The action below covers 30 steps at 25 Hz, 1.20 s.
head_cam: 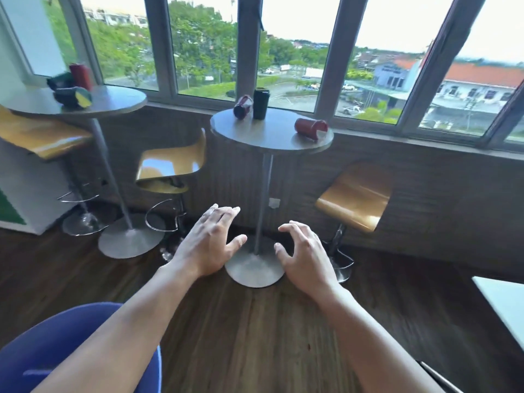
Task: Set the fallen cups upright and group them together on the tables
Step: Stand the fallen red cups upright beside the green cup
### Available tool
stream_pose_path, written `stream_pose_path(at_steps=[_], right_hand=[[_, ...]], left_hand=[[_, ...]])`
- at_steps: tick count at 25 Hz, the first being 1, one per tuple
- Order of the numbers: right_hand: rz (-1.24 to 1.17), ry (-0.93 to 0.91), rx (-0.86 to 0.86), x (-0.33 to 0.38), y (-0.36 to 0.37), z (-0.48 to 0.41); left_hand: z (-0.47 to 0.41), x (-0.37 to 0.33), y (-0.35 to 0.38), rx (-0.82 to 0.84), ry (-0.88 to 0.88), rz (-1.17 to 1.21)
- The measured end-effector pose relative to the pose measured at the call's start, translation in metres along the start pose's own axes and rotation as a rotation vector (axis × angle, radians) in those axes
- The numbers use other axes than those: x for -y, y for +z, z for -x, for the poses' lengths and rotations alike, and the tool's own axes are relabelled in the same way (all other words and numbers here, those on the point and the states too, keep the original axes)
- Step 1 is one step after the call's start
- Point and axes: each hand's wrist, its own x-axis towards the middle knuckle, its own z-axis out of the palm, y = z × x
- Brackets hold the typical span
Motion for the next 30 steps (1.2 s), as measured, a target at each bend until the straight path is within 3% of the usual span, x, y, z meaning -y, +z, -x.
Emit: stream_pose_path(at_steps=[13,23,30], right_hand=[[-0.081,0.033,-0.085,-0.096,-0.006,-0.237],[-0.171,-0.011,-0.134,-0.203,-0.044,-0.434],[-0.255,0.083,-0.108,-0.27,-0.051,-0.521]], left_hand=[[-0.253,0.013,0.056,-0.01,0.065,0.006],[-0.456,-0.033,0.115,-0.065,0.004,-0.006],[-0.559,-0.04,0.158,-0.026,0.009,-0.031]])
